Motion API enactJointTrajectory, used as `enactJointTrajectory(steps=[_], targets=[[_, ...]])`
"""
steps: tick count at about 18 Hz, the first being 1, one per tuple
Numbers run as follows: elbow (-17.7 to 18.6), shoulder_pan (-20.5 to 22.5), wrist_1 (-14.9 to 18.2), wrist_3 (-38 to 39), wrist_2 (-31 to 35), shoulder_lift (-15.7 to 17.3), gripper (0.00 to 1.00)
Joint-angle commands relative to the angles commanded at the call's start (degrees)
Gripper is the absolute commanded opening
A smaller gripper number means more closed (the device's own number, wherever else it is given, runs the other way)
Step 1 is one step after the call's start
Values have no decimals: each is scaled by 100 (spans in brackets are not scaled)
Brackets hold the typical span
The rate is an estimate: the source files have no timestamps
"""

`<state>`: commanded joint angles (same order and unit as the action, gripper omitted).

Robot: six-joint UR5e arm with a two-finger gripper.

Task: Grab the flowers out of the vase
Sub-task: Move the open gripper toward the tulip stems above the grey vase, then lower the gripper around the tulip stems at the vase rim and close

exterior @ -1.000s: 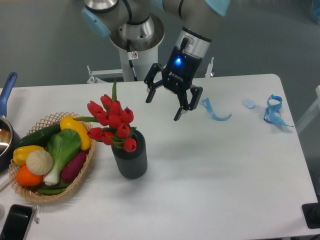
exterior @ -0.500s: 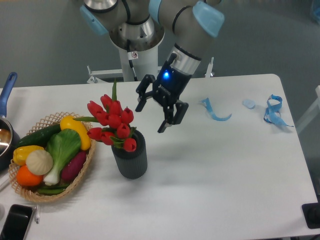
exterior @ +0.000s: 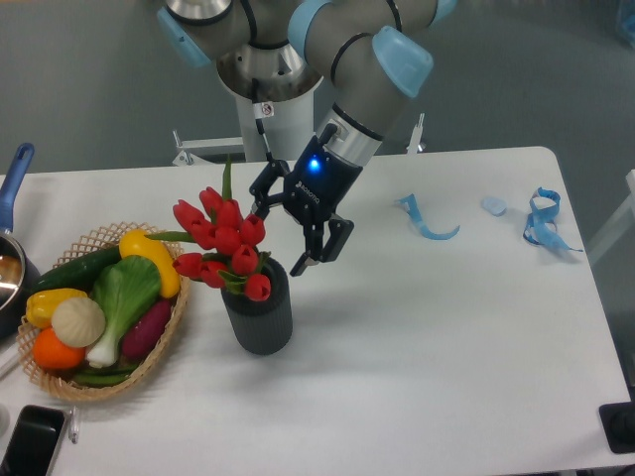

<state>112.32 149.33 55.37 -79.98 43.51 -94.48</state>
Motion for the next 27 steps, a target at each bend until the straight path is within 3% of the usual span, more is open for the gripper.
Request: enactJointTrajectory(steps=[22, 23, 24, 27], targets=[[-44, -361, -53, 9, -88, -308, 99], [-35, -360, -79, 9, -88, -308, 94], [-35, -360, -79, 26, -88, -291, 78], [-35, -360, -79, 53, -88, -291, 58]])
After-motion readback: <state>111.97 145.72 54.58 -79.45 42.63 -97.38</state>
